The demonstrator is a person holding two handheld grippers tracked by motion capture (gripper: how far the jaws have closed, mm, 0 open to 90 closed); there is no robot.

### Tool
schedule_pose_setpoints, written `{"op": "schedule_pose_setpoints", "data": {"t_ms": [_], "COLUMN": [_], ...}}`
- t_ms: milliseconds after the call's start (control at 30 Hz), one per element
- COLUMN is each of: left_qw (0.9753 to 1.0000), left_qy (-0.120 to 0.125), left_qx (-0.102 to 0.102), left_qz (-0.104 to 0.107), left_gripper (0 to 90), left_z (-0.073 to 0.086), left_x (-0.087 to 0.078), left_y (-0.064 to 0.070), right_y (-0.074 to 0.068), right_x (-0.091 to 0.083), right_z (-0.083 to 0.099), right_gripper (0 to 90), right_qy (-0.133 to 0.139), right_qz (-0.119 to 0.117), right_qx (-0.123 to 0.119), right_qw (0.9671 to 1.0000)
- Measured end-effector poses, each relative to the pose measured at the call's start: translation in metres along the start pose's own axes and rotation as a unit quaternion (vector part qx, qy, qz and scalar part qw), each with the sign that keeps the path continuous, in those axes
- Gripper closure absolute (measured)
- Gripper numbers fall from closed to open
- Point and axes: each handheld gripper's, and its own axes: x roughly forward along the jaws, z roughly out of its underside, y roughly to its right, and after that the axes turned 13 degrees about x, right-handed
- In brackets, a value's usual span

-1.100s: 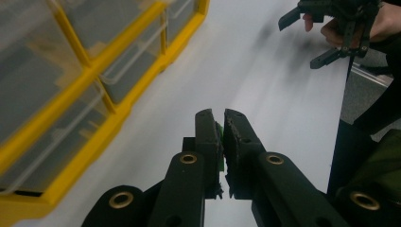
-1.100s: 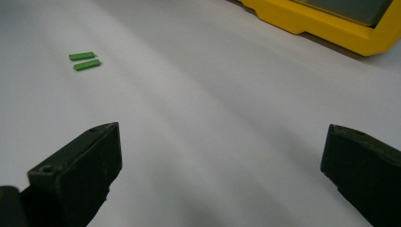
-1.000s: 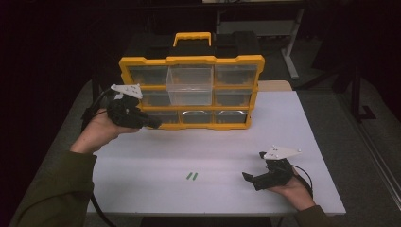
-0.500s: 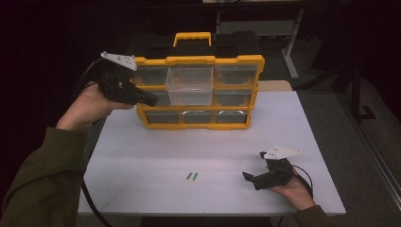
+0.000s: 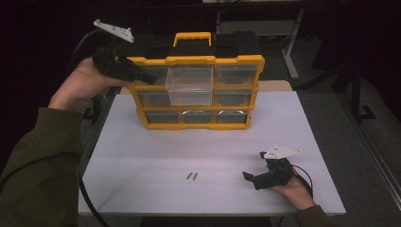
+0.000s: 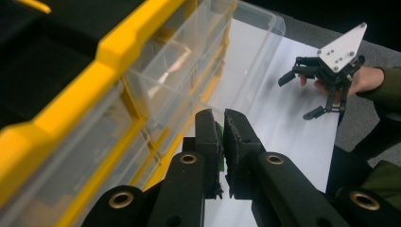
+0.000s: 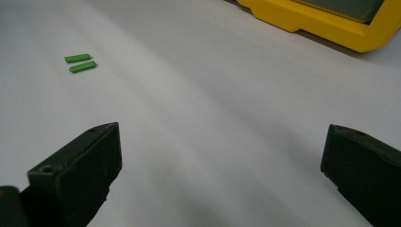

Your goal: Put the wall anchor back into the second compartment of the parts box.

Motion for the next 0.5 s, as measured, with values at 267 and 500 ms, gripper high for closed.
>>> {"op": "schedule_pose_setpoints", "data": {"t_ms": [267, 500], "left_qw": [0.9999, 0.9997], "left_qy": [-0.011, -0.020], "left_qx": [0.003, 0.013], "left_qz": [0.004, 0.003], "left_gripper": [85.1, 84.9], "left_z": [-0.020, -0.034], "left_x": [0.018, 0.040], "left_y": [-0.006, -0.005], "right_y": [0.000, 0.001], "right_x": [0.000, 0.000], "right_z": [0.000, 0.000], "right_gripper": [0.0, 0.0], "right_qy": [0.001, 0.001], "right_qz": [0.000, -0.001], "right_qx": [0.002, 0.000], "right_qw": [1.0000, 1.0000]}}
